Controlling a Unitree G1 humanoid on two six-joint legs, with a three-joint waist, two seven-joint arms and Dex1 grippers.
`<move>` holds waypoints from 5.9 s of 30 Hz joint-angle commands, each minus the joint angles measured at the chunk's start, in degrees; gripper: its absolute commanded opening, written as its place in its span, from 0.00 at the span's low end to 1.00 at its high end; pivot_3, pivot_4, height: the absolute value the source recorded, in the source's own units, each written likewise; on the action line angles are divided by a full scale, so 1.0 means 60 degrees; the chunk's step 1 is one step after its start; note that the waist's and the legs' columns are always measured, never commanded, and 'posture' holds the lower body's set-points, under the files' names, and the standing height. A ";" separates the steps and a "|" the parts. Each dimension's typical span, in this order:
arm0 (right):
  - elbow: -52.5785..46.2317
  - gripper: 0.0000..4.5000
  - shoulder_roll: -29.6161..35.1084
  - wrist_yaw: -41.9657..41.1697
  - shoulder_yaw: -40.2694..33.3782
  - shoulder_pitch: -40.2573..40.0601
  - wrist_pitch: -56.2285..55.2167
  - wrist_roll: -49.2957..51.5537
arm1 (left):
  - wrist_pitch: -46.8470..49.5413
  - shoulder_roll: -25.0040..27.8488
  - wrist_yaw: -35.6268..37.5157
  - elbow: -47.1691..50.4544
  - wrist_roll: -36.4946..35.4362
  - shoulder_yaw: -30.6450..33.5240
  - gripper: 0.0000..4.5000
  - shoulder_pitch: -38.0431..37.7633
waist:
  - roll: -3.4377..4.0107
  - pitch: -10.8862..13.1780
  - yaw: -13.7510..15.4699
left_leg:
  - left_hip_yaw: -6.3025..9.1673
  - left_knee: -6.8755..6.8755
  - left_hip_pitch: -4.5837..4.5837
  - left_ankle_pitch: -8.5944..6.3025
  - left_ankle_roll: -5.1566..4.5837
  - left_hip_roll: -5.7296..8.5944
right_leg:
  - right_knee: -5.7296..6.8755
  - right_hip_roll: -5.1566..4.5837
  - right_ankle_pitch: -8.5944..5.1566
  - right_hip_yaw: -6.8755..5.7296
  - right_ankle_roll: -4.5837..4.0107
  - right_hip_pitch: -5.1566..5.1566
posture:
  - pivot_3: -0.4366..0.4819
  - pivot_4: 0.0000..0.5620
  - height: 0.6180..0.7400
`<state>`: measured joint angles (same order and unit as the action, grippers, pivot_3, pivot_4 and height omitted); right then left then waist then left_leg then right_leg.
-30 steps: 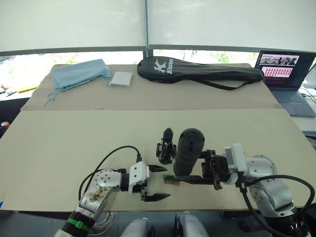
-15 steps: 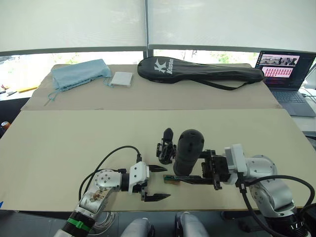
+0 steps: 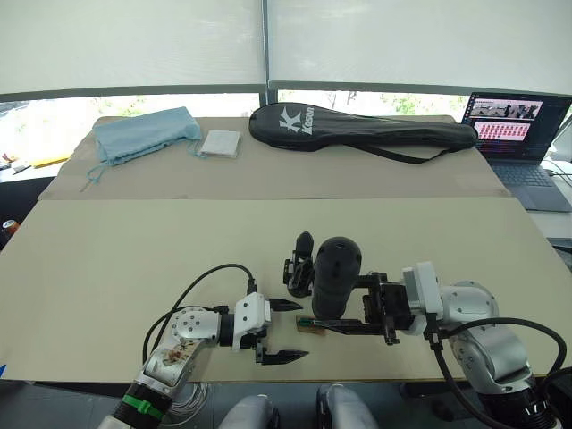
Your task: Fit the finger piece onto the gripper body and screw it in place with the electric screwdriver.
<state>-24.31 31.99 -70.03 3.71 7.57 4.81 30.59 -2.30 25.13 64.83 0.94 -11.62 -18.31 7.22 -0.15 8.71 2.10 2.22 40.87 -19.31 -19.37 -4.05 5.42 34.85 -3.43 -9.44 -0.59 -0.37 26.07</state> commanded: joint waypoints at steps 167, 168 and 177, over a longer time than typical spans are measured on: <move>0.1844 0.42 -0.1444 0.1066 -0.0049 0.5224 0.3710 0.1429 | 0.1565 0.1235 0.0669 0.0769 -0.2625 0.2847 1.00 0.0680 | -0.0033 0.0023 -0.0260 | 0.0006 -0.0007 -0.0086 0.0006 0.0012 0.0001 | 0.0011 0.0004 0.0003 -0.0018 -0.0009 0.0096 | 0.48 0.27 1.00; 0.1834 0.42 -0.1445 0.1074 -0.0052 0.5232 0.3729 0.1437 | 0.1562 0.1218 0.0657 0.0766 -0.2604 0.2837 1.00 0.0687 | -0.0033 0.0023 -0.0260 | 0.0006 -0.0007 -0.0086 0.0006 0.0012 0.0002 | 0.0011 0.0004 0.0003 -0.0018 -0.0009 0.0096 | 0.48 0.27 1.00; 0.1703 0.42 -0.1359 0.1062 -0.0156 0.5284 0.3912 0.1614 | 0.1422 0.0949 0.0476 0.0574 -0.2277 0.2505 1.00 0.0882 | -0.0034 0.0023 -0.0258 | 0.0006 -0.0007 -0.0086 0.0006 0.0012 0.0002 | 0.0011 0.0004 0.0003 -0.0017 -0.0009 0.0095 | 0.48 0.27 1.00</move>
<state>-10.91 23.68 -63.55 4.20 37.82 28.33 38.15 7.66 31.00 68.03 3.80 -25.78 -3.18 11.59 -0.35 8.85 0.55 2.26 40.83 -19.83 -19.33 -3.98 5.43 34.91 -3.40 -9.42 -0.69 -0.42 26.64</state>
